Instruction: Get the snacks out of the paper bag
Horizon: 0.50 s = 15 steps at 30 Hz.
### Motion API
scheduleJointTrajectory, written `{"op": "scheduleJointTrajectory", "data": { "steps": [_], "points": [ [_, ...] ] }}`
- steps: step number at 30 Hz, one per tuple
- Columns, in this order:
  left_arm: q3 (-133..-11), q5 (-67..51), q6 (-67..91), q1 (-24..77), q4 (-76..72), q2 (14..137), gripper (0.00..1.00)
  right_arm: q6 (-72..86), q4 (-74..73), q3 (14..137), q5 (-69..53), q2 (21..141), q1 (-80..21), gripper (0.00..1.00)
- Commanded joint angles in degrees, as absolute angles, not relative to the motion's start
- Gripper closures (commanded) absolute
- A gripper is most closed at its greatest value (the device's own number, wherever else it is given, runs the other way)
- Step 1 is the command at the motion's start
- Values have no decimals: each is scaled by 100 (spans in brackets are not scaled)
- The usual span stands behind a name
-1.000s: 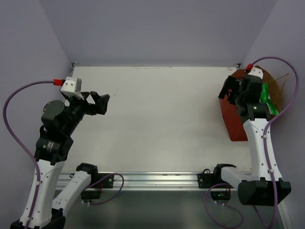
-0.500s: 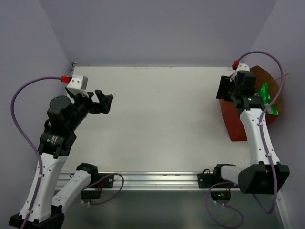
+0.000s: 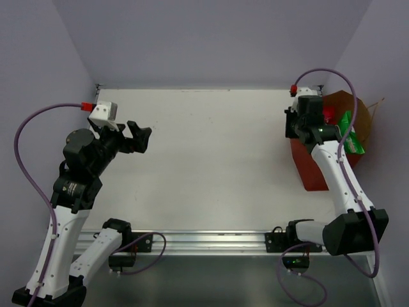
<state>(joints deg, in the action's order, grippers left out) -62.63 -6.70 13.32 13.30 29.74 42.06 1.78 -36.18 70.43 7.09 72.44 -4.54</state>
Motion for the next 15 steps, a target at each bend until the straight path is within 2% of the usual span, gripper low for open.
{"op": "scheduleJointTrajectory", "data": {
  "steps": [1, 15],
  "points": [
    [-6451, -598, 1257, 1371, 2997, 4148, 0, 306, -3709, 7383, 589, 7023, -1264, 100],
    [-6653, -615, 1310, 1371, 3199, 4157, 0, 1274, -3761, 7540, 554, 7172, -4174, 100]
  ]
}}
